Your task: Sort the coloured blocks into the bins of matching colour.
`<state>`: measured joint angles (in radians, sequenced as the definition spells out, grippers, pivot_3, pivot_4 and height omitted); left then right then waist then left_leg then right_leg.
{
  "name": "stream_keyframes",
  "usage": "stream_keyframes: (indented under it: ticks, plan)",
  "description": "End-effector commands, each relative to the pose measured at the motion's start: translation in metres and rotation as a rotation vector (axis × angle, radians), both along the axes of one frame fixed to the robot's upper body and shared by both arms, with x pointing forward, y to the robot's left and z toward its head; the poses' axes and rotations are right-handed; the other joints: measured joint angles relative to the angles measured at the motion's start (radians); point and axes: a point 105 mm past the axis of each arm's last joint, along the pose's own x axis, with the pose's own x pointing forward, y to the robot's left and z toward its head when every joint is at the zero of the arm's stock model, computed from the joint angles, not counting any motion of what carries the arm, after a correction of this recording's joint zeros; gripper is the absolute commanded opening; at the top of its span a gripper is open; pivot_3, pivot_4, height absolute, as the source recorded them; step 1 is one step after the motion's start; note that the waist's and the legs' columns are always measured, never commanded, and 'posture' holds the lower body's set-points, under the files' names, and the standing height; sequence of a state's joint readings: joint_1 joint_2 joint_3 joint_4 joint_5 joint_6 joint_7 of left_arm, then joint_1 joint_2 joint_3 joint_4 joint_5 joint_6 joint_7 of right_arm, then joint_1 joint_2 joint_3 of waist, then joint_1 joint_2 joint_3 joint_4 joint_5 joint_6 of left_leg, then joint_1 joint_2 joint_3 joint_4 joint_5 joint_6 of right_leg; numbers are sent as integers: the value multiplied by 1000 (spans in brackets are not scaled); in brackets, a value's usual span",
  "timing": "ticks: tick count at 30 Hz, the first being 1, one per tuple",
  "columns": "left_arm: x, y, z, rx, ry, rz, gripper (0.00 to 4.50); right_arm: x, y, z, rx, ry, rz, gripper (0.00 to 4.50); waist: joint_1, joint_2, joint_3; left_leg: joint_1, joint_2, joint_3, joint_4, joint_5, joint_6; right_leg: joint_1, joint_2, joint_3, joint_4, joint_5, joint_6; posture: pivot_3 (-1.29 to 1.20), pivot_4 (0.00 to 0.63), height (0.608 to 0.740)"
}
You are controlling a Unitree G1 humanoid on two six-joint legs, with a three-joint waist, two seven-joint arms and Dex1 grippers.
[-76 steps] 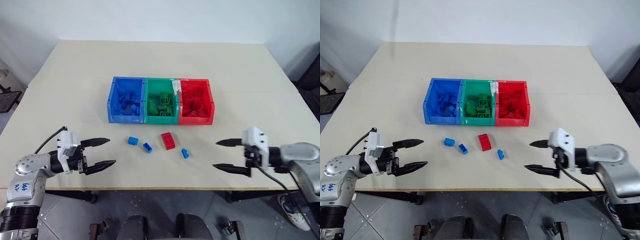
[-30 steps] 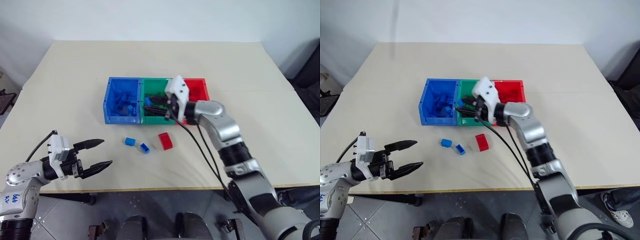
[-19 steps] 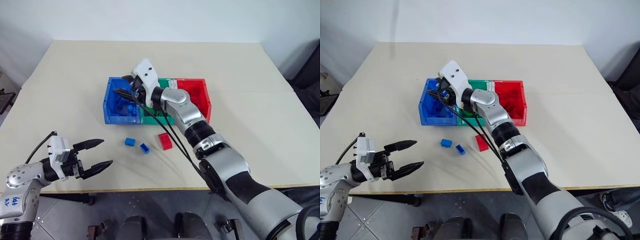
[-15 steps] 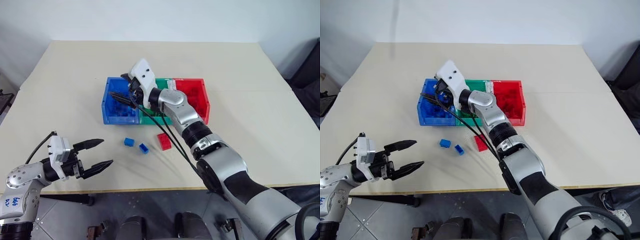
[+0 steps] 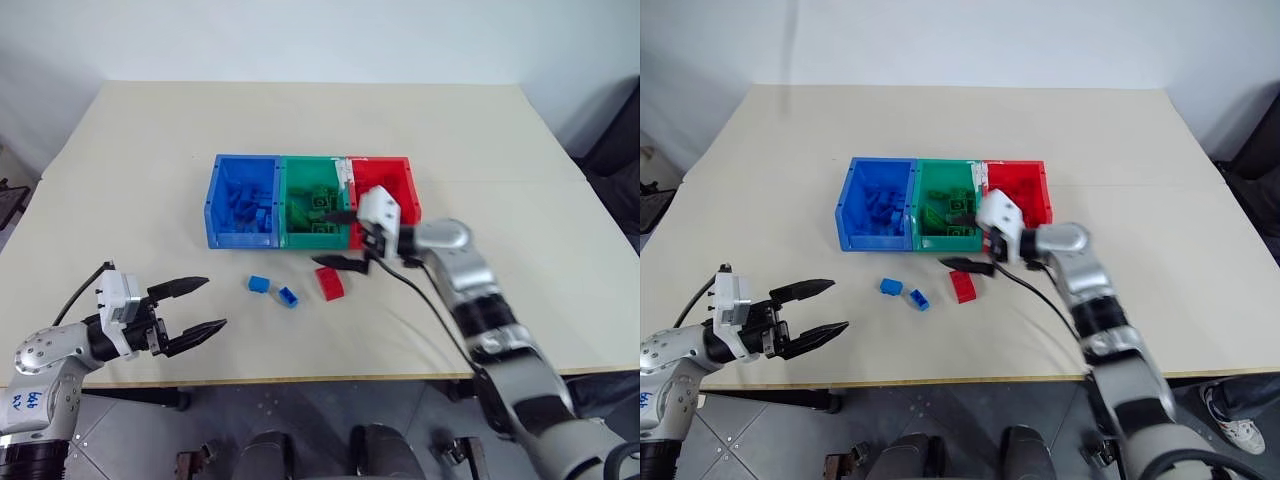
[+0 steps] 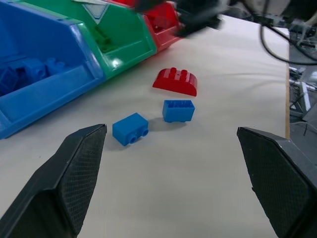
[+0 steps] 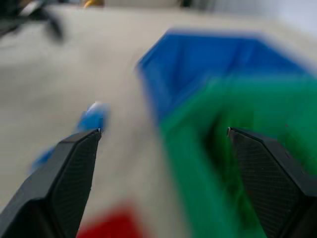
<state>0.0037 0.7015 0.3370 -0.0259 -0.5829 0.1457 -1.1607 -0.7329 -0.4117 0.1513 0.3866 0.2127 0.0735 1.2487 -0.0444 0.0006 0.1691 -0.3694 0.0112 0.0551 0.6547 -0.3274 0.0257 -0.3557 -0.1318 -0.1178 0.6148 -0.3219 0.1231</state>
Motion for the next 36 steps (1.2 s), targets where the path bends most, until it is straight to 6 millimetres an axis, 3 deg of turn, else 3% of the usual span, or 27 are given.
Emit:
stream_keyframes:
  ticks: [1,9,13,17,28,36]
  plan:
    - [0,5,4,16,-23,-11,4500,-20,-27,4,-34,25,27,4260,3,0,0,0,0,2,0,0,0,0,0,0,-4,0,0,0,150,740]
    - [-3,12,3,7,-12,-18,4500,-47,-128,-11,-143,129,-236,4260,24,0,0,1,1,10,-2,0,0,1,-1,-2,-11,0,0,0,150,740]
    - [-3,15,4,15,-13,-20,4500,-56,-141,-10,-171,144,-286,4260,26,0,0,1,2,10,-1,0,0,4,-1,-2,-18,0,0,0,150,740]
    - [-1,12,7,13,-22,-31,4500,-56,-128,-9,-150,130,-294,4260,18,0,0,1,3,10,-2,0,0,6,-1,-1,-21,0,0,0,150,740]
    - [-17,15,5,22,1,-84,4500,-41,-25,-26,10,109,-366,4260,19,0,0,0,3,10,-2,0,0,4,-1,-1,-19,0,0,0,150,740]
    - [-30,20,15,-18,-83,-114,4500,-21,3,-46,16,118,-483,4260,17,-1,-1,0,2,8,-2,0,0,3,-1,0,-16,0,0,0,150,740]
